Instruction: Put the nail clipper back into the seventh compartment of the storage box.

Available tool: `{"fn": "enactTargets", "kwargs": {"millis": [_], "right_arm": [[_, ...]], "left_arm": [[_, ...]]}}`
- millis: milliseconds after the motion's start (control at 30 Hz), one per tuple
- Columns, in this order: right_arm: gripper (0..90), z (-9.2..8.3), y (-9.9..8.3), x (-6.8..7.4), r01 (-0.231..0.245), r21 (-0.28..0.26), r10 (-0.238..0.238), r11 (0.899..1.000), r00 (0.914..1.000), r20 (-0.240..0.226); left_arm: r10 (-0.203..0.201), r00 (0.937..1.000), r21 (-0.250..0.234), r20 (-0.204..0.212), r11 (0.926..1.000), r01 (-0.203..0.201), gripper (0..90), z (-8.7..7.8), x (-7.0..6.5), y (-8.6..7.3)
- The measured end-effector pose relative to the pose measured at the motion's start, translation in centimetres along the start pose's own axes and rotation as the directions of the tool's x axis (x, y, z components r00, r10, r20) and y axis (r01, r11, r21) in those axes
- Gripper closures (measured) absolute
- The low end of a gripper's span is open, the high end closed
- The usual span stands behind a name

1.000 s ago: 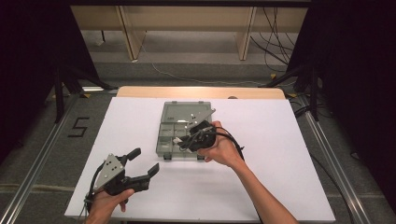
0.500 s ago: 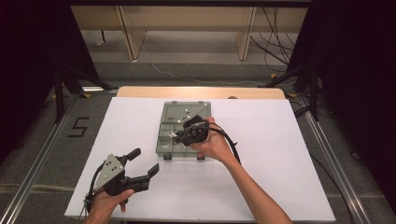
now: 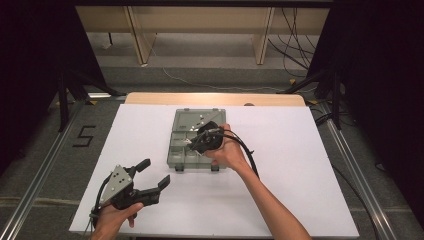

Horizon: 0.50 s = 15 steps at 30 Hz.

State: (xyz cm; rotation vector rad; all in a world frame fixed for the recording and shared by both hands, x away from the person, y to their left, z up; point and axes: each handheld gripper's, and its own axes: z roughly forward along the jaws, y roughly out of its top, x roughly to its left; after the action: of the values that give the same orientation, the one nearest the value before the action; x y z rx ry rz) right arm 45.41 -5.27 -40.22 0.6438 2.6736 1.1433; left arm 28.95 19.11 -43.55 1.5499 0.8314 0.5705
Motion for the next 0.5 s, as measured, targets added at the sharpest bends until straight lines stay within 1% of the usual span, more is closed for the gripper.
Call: {"fn": "enactTargets", "kwargs": {"millis": [67, 100, 200, 300, 367, 400, 433, 467, 500], "right_arm": [[77.2, 0.0, 0.0, -0.1, -0.004, 0.003, 0.004, 1.0, 1.0, 0.003], [77.2, 0.0, -0.1, -0.2, -0.004, 0.013, 0.004, 1.0, 1.0, 0.001], [77.2, 0.0, -0.3, -0.5, -0.018, 0.014, 0.017, 1.0, 0.9998, 0.014], [77.2, 0.3, -0.8, -0.7, -0.047, 0.022, 0.046, 0.999, 0.9988, 0.016], [77.2, 0.4, -1.0, -0.7, -0.056, 0.016, 0.055, 0.998, 0.9982, 0.025], [77.2, 0.4, -1.1, -0.8, -0.055, 0.028, 0.054, 0.998, 0.9983, 0.021], [77.2, 0.5, -1.2, -0.8, -0.057, 0.026, 0.057, 0.998, 0.9981, 0.023], [77.2, 0.7, -1.4, -0.9, -0.071, 0.025, 0.07, 0.997, 0.997, 0.032], [77.2, 0.7, -1.5, -0.9, -0.074, 0.025, 0.073, 0.997, 0.9968, 0.034]], "left_arm": [[0.0, 1.0, 0.0, 0.0, 1.0, 0.0, 15.6, 0.0, 0.0, 0.0], [0.0, 1.0, 0.0, 0.0, 1.0, 0.0, 15.6, 0.0, 0.0, 0.0], [0.0, 1.0, -0.001, 0.0, 1.0, 0.0, 15.6, 0.0, 0.0, 0.0], [0.001, 1.0, 0.001, -0.001, 1.0, -0.001, 15.6, 0.0, 0.0, 0.0], [0.0, 1.0, 0.0, -0.001, 1.0, 0.0, 15.6, 0.0, 0.0, 0.0], [0.0, 1.0, 0.0, -0.001, 1.0, 0.0, 15.6, 0.0, 0.0, 0.0], [0.001, 1.0, 0.001, -0.001, 1.0, -0.001, 15.6, 0.0, 0.0, 0.0], [0.0, 1.0, 0.001, -0.001, 1.0, 0.0, 15.6, 0.0, 0.0, 0.0], [0.0, 1.0, 0.001, -0.001, 1.0, 0.0, 15.6, 0.0, 0.0, 0.0]]}}
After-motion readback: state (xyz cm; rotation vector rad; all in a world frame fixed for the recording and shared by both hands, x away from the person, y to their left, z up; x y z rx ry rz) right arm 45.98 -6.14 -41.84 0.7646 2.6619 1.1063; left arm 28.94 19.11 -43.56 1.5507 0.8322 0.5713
